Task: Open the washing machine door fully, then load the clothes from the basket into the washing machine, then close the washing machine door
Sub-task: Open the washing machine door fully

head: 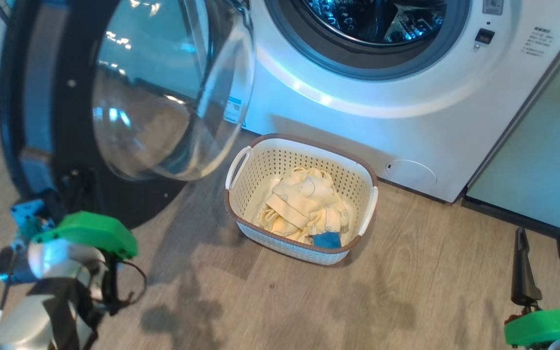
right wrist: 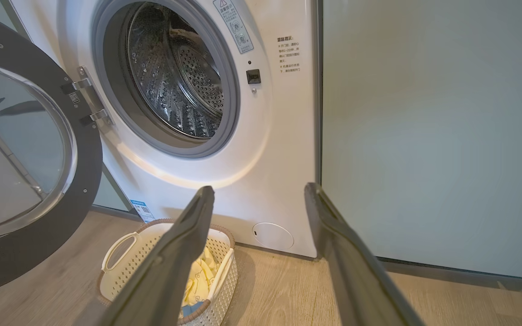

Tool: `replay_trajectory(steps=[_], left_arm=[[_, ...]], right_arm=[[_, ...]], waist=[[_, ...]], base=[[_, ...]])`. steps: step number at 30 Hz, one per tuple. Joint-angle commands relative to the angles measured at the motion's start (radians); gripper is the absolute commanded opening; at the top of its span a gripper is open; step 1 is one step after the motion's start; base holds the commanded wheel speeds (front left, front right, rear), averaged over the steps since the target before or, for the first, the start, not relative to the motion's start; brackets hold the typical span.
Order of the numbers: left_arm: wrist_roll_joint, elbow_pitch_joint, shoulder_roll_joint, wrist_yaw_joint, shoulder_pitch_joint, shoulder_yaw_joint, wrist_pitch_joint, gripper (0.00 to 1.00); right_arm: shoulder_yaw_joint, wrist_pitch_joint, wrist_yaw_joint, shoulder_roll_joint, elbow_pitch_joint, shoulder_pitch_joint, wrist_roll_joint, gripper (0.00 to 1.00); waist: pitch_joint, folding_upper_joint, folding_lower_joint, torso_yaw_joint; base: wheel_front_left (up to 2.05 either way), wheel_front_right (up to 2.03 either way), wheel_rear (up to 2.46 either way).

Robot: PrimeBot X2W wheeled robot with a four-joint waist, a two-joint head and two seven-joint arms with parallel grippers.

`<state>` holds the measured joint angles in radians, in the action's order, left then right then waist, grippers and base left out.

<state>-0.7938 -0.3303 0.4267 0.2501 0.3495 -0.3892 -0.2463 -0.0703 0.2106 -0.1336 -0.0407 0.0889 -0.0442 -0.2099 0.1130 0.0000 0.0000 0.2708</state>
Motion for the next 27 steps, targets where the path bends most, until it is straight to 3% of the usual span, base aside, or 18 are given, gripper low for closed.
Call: replay_trajectory(steps=[1,27], left_arm=[[-0.001,0.006,0.059,0.219,0.064,0.062,-0.011,0.00],[0.111,-0.315,0.062,0.079,0.260,0.267,-0.015,0.00]], right_arm=[[0.016,0.000,0.003,-0.009,-0.037,0.043,0.009,1.00],[0.022,-0.009,0.003,-0.009,-0.048,0.078,0.018,1.00]], waist=[[0.004,0.0000,0.0000,-0.002],[0.056,0.0000,0.0000,-0.021]], base=[[0.00,0.00,0.00],[0.00,0.00,0.00]])
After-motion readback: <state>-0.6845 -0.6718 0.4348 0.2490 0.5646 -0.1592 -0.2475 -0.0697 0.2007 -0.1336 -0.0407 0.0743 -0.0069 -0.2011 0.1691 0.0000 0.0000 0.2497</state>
